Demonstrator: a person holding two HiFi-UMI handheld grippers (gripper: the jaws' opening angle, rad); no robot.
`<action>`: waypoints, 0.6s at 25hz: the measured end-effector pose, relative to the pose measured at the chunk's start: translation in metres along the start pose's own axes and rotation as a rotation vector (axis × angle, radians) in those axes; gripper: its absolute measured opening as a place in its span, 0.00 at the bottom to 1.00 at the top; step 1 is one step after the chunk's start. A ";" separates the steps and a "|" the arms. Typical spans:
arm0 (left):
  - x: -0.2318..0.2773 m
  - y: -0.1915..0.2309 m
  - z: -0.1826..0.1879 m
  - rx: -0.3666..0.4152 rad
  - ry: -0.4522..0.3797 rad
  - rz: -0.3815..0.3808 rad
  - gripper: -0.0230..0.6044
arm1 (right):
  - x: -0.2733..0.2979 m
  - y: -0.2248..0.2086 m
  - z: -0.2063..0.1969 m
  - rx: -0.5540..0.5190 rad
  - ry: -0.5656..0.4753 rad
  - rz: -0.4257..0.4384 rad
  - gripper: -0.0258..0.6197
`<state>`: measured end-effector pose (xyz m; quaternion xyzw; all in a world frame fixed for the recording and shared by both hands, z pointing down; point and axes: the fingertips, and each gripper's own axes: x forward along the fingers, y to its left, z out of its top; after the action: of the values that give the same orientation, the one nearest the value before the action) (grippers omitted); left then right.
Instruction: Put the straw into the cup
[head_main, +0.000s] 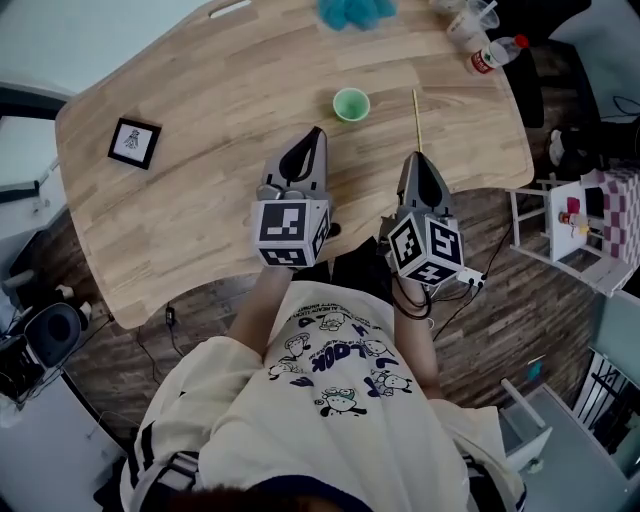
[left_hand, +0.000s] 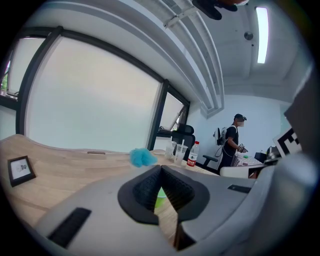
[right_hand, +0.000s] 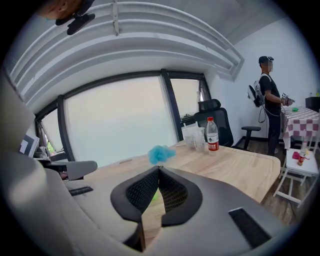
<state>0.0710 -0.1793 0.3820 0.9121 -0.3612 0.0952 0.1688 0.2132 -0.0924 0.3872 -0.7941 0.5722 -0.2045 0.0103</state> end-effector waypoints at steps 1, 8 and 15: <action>0.001 0.002 -0.001 -0.002 0.002 0.006 0.09 | 0.003 -0.001 -0.001 -0.002 0.005 0.003 0.03; 0.010 0.017 -0.007 -0.017 0.022 0.067 0.09 | 0.027 -0.014 -0.001 -0.007 0.041 0.014 0.03; 0.027 0.027 -0.021 -0.035 0.073 0.123 0.09 | 0.053 -0.027 -0.008 -0.010 0.093 0.023 0.03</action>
<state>0.0705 -0.2069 0.4155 0.8810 -0.4117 0.1324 0.1917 0.2489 -0.1293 0.4178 -0.7772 0.5822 -0.2381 -0.0179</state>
